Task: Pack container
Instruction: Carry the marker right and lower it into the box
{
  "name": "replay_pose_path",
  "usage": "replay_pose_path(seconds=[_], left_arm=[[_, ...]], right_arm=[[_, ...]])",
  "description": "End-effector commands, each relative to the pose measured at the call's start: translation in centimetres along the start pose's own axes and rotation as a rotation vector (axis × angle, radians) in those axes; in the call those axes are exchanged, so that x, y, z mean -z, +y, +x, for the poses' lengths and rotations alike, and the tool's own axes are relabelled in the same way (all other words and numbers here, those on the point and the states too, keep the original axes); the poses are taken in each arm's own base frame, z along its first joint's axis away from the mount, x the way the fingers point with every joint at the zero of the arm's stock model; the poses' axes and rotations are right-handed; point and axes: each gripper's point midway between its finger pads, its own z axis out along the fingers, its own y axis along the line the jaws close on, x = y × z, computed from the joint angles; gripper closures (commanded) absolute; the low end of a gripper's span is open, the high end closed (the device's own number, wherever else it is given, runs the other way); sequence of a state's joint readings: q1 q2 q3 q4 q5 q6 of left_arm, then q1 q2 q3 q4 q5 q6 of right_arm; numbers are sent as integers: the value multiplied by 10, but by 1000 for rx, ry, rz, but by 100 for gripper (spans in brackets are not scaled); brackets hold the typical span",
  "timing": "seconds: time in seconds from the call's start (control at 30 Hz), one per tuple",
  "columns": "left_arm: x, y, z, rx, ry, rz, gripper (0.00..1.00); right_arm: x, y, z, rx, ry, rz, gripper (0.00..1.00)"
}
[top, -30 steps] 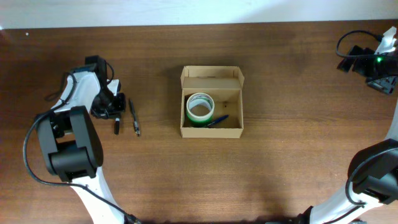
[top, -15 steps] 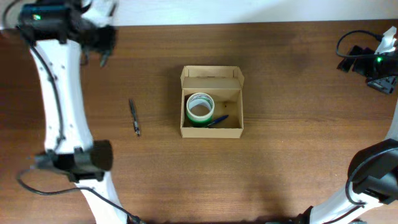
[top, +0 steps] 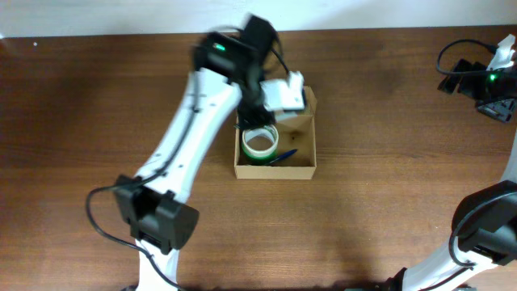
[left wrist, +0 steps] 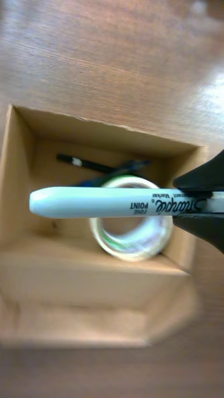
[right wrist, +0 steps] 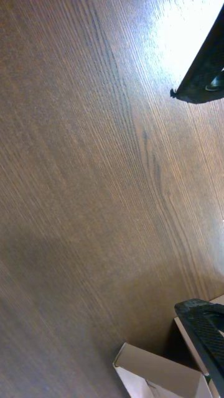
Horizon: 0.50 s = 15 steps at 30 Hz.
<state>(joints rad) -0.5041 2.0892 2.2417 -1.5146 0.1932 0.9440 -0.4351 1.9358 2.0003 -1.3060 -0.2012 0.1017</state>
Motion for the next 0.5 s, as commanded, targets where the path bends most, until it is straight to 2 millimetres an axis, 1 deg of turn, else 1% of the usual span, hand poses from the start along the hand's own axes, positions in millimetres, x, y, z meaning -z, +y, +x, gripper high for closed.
replay_pose_path(seconds=[0.0, 0.1, 0.13, 0.47], left_arm=[[-44, -21, -5, -130, 50, 64, 99], [-70, -35, -7, -121, 71, 98, 98], [-74, -38, -6, -113, 75, 104, 98], [-99, -51, 10, -78, 115, 158, 99]], right_arm=[[-2, 1, 1, 0, 7, -5, 1], [-2, 1, 1, 0, 7, -5, 1], [-2, 1, 1, 0, 7, -5, 1], [-2, 1, 1, 0, 7, -5, 1]])
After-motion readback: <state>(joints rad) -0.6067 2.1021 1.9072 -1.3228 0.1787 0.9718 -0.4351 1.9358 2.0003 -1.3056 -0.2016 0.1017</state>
